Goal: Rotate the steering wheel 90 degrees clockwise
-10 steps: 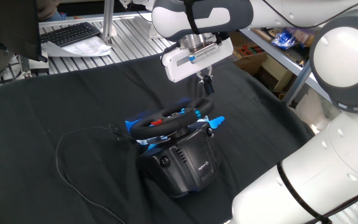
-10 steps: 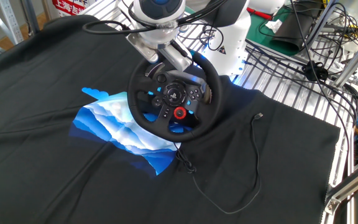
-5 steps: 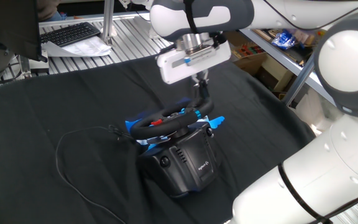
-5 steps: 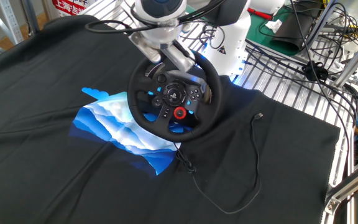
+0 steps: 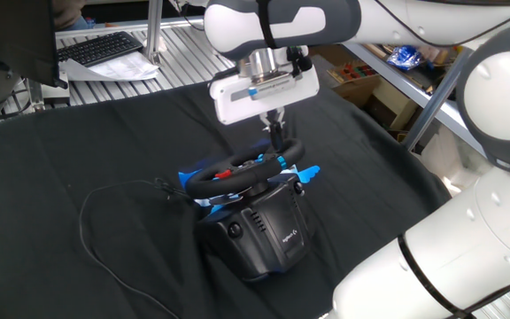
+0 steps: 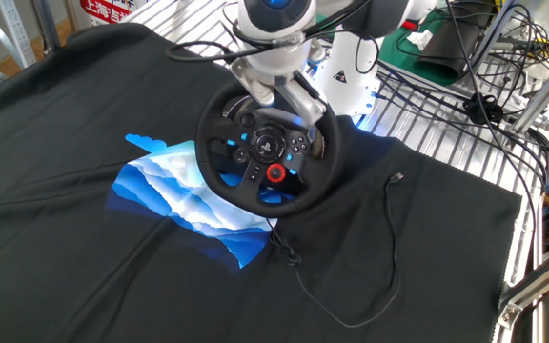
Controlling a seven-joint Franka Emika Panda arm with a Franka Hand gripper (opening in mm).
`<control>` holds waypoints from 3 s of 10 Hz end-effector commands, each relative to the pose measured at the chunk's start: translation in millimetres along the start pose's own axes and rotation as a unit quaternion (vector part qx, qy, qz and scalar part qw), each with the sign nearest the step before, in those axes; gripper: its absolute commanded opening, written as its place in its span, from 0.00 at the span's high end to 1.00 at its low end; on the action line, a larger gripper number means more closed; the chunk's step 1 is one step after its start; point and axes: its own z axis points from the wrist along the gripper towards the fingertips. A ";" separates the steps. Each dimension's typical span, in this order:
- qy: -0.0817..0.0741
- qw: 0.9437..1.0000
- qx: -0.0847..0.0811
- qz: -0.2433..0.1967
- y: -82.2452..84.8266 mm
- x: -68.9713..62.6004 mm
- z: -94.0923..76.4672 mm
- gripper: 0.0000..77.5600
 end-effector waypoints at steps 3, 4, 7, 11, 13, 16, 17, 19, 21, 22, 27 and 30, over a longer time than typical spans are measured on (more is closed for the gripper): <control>-0.002 1.000 -0.015 0.019 20.9 3.4 9.5 0.98; -0.003 1.000 -0.016 0.023 25.0 5.3 11.0 0.98; -0.002 0.999 -0.020 0.027 27.4 5.2 12.2 0.98; -0.006 1.000 -0.018 0.021 27.4 5.2 12.2 0.98; -0.005 1.000 -0.017 -0.016 27.4 5.2 12.2 0.98; -0.009 0.996 -0.010 -0.083 27.4 5.2 12.2 0.98; -0.009 0.996 -0.010 -0.086 27.4 5.2 12.2 0.98; -0.008 0.994 -0.015 -0.107 27.4 5.2 12.2 0.98; -0.003 0.996 -0.017 -0.083 33.2 7.8 10.7 0.98; -0.002 0.997 -0.017 -0.081 34.6 8.4 10.4 0.98; -0.001 0.998 -0.025 -0.056 70.9 11.5 11.6 0.98; 0.000 0.999 -0.033 -0.044 84.5 12.5 13.4 0.98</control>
